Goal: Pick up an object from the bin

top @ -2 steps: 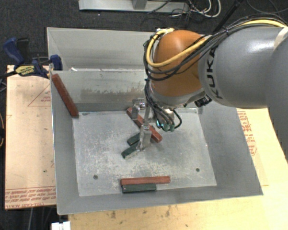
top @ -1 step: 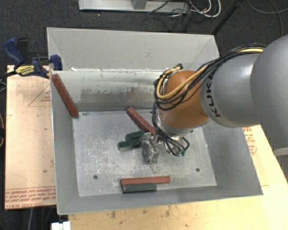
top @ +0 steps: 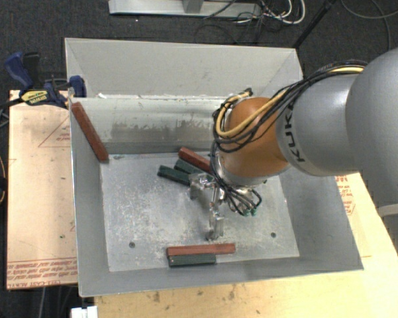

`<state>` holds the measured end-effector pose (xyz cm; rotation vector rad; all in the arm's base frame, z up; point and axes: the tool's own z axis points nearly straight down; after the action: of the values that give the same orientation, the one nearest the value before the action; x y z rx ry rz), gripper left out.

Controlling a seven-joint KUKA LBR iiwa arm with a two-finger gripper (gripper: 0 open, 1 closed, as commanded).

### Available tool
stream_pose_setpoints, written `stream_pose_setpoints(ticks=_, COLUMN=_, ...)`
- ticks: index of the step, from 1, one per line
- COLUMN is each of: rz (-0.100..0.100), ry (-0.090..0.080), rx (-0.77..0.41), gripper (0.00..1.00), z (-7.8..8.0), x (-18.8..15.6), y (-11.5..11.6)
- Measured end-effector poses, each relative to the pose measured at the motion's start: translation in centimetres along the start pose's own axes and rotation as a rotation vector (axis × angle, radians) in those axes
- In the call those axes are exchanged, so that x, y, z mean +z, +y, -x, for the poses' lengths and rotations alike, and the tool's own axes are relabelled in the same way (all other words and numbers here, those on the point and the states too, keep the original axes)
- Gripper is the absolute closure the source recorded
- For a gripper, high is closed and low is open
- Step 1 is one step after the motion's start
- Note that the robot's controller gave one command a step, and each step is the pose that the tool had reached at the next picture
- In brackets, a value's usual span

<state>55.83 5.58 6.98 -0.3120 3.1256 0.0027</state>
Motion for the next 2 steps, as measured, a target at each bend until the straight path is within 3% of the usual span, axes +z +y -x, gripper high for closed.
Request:
stream_pose_setpoints(ticks=1, rz=0.000, ry=0.000, rx=0.000, gripper=0.00, z=0.0, x=0.0, y=0.0)
stream_pose_setpoints(ticks=2, rz=-0.002, ry=0.009, rx=0.164, gripper=0.00, z=2.6, x=-1.9, y=1.2)
